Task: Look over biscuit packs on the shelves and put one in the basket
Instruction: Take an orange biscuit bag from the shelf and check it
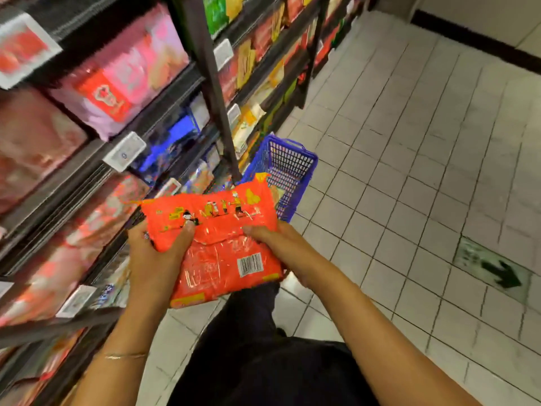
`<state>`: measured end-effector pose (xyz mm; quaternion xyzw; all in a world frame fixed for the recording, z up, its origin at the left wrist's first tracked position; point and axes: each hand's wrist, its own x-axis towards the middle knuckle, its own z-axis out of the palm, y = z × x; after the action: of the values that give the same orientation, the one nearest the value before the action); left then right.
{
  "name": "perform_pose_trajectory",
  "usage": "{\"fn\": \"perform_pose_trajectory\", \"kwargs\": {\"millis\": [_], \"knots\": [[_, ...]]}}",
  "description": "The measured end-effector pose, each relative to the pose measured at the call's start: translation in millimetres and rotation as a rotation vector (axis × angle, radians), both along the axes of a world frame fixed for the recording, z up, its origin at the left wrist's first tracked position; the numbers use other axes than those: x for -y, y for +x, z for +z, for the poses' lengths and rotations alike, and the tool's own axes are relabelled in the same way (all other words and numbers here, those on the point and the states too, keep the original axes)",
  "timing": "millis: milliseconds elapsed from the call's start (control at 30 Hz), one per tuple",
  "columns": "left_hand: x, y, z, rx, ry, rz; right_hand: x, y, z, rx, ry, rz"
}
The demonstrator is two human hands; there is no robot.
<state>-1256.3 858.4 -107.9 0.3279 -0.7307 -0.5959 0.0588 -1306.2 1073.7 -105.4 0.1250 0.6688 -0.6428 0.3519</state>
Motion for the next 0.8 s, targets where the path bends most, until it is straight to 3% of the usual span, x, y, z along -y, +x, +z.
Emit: {"fn": "perform_pose_trajectory", "kwargs": {"millis": [100,233,367,533,700,800], "knots": [[-14,-59,-45,0.029,0.074,-0.018,-12,-64,-38,0.078,0.072,-0.020],[-39,-147,-104,0.170,0.219,-0.148,-39,-160,-87,0.041,0.308,-0.008],[-64,-225,-185,0.254,0.289,-0.171,-67,-253,-161,0.137,0.315,0.045],[-86,-294,-344,0.316,0.454,0.000,-66,-347,-323,0.199,0.309,0.084],[-103,-344,-532,0.222,0.537,0.186,-47,-424,-519,0.160,0.301,0.125],[-120,-359,-619,0.302,0.526,0.262,-47,-444,-617,0.213,0.451,0.226]]}}
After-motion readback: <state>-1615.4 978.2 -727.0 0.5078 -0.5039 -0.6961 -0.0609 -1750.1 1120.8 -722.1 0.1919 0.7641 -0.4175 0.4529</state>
